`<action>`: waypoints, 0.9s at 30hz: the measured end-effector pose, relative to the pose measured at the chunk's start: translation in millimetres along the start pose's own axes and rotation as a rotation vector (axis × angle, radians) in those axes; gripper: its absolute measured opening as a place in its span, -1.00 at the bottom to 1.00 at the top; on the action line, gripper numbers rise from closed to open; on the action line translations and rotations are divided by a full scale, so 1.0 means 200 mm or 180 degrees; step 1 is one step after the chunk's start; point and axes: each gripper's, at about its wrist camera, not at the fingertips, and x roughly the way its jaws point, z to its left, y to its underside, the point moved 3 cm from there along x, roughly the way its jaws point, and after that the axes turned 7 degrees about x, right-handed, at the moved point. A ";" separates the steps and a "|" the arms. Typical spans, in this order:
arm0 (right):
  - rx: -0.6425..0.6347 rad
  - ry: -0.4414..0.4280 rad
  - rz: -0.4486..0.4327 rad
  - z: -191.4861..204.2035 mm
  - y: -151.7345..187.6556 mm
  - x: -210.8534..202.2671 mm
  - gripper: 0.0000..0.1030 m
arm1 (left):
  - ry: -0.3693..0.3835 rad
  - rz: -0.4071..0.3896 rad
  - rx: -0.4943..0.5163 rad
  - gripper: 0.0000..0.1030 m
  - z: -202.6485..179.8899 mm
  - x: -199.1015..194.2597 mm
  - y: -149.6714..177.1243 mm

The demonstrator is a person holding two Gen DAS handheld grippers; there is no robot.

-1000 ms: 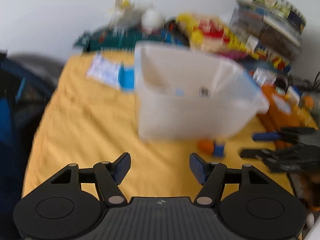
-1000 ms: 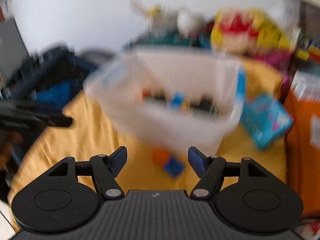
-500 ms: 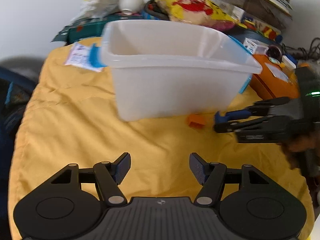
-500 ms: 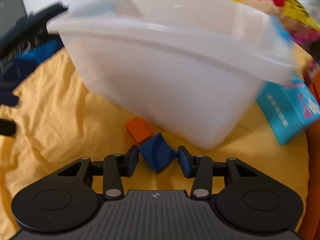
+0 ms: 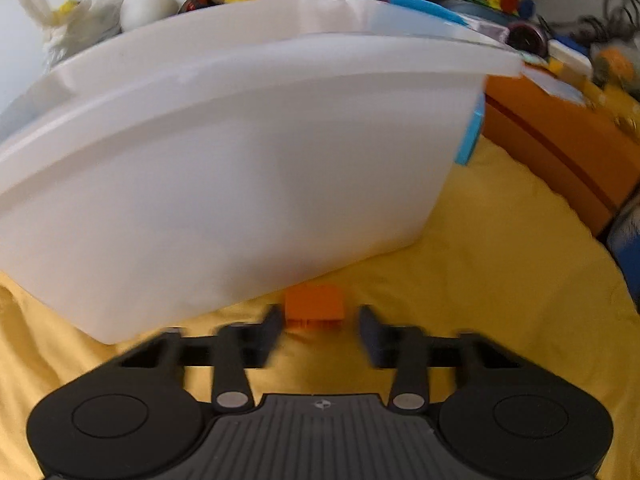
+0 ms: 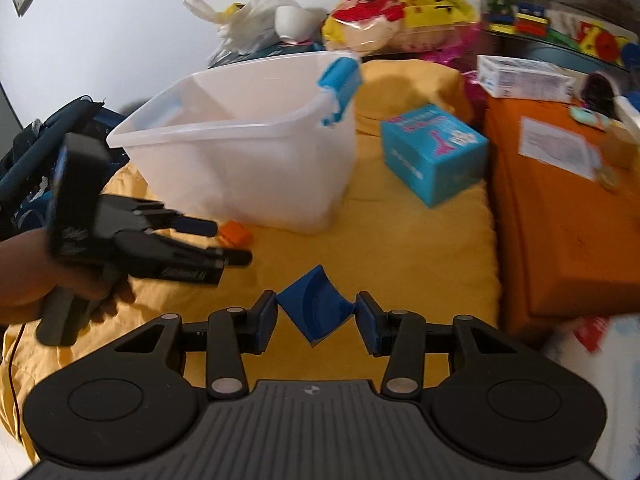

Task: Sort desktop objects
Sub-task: 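Carry the orange brick and blue arch into the white bin and release both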

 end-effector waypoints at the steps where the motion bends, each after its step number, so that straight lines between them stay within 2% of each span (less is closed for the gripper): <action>1: 0.0002 0.0006 -0.0004 -0.01 0.01 -0.01 -0.08 | 0.0005 -0.0021 -0.0054 -0.34 0.01 0.00 0.00; 6: 0.0031 -0.0042 -0.0007 -0.03 0.05 -0.05 -0.08 | 0.0038 -0.0119 0.0033 -0.34 0.00 -0.10 0.02; 11: -0.0034 -0.0192 -0.0120 0.03 0.00 -0.11 -0.08 | 0.0182 -0.0260 -0.0201 -0.34 0.04 -0.41 0.01; 16: -0.0151 -0.0408 -0.0336 0.19 -0.25 -0.17 -0.08 | 0.0159 -0.0375 -0.0251 -0.34 0.20 -0.75 -0.10; 19: -0.0212 -0.0466 -0.0428 0.29 -0.44 -0.16 -0.08 | 0.0057 -0.0469 -0.0332 -0.34 0.33 -0.86 -0.23; 23: -0.0201 -0.0477 -0.0420 0.37 -0.68 -0.08 -0.08 | -0.0046 -0.0521 -0.0435 -0.34 0.46 -0.89 -0.40; 27: -0.0215 -0.0371 -0.0245 0.41 -0.86 0.06 -0.08 | -0.0054 -0.0383 -0.0526 -0.34 0.55 -0.79 -0.53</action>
